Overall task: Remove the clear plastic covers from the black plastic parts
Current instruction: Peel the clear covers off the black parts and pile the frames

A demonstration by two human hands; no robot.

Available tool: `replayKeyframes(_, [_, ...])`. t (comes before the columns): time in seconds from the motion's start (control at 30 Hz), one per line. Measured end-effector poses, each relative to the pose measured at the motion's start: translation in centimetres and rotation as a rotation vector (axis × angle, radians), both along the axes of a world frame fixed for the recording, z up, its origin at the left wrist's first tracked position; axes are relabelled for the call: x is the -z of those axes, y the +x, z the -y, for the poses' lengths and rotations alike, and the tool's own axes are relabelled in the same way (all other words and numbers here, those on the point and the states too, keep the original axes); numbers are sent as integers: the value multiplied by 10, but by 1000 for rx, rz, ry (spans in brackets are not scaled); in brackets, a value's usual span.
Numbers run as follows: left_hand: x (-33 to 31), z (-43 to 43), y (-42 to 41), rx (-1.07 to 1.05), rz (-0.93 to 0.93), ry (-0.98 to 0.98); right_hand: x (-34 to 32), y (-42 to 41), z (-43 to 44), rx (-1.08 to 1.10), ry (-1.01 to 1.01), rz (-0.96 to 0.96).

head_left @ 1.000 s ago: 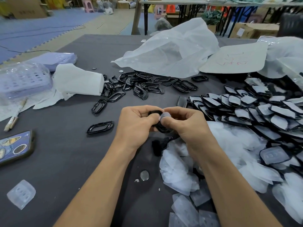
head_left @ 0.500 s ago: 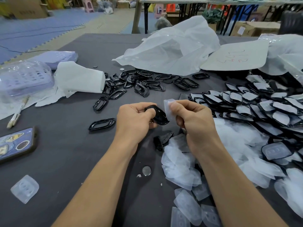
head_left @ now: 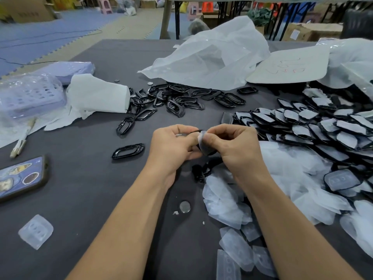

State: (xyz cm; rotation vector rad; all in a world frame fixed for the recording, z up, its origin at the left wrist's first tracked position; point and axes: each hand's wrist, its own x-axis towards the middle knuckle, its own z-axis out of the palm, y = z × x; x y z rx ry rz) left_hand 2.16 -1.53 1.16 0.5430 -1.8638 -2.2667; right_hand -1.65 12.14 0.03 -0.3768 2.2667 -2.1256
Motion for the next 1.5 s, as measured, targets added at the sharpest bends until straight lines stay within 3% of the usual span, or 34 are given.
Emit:
replayKeyframes(0.23, [-3,8,1,91,31,104,1,1,1,114,114,-23])
replayKeyframes(0.7, [-5,7,3,127,34,185,4,-1,5,207,136,-60])
replayKeyframes(0.93, [-3,4,6,138,-15,83,4,-1,4,269,221,-89])
replayKeyframes(1.5, [-5,2,3,48,-75,169,-4,-1,3,18,-5,66])
